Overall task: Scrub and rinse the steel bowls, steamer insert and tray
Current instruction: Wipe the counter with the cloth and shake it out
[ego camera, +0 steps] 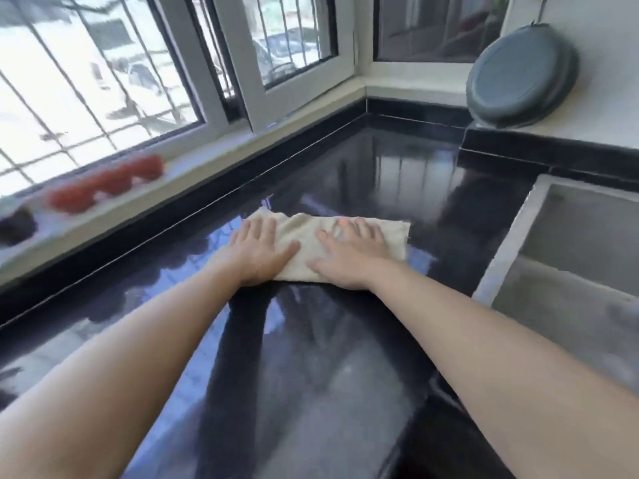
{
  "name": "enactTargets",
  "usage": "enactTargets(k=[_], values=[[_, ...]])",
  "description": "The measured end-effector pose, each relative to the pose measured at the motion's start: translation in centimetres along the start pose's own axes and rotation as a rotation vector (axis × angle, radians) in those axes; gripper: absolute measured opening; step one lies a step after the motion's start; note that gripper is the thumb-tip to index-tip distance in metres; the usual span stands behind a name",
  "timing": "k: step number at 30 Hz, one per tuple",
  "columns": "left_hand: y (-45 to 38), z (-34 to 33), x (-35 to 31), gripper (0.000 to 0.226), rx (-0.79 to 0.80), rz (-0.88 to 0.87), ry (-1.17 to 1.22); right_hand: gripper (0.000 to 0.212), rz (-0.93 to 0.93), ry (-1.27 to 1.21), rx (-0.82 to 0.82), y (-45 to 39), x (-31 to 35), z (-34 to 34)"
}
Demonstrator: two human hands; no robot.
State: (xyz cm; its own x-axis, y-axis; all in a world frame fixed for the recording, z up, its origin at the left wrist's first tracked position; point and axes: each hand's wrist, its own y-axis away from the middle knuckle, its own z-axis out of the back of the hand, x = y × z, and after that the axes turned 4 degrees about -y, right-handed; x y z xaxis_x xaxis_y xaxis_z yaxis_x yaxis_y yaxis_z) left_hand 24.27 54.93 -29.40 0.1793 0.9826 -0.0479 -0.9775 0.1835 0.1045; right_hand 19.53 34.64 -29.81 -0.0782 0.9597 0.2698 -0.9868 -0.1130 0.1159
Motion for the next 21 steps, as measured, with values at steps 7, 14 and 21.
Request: enactTargets(k=[7, 14, 21], values=[[23.4, -2.3, 4.1, 0.082, 0.017, 0.094, -0.031, 0.073, 0.212, -0.053, -0.039, 19.2, 10.6, -5.3], [30.9, -3.1, 0.6, 0.093, 0.105, 0.176, -0.064, 0.066, 0.203, -0.042, -0.047, 26.9, 9.0, -6.1], [22.0, -1.9, -15.2, 0.099, 0.055, -0.029, 0.029, 0.067, -0.202, 0.198, -0.103, 23.9, -2.8, -0.7]])
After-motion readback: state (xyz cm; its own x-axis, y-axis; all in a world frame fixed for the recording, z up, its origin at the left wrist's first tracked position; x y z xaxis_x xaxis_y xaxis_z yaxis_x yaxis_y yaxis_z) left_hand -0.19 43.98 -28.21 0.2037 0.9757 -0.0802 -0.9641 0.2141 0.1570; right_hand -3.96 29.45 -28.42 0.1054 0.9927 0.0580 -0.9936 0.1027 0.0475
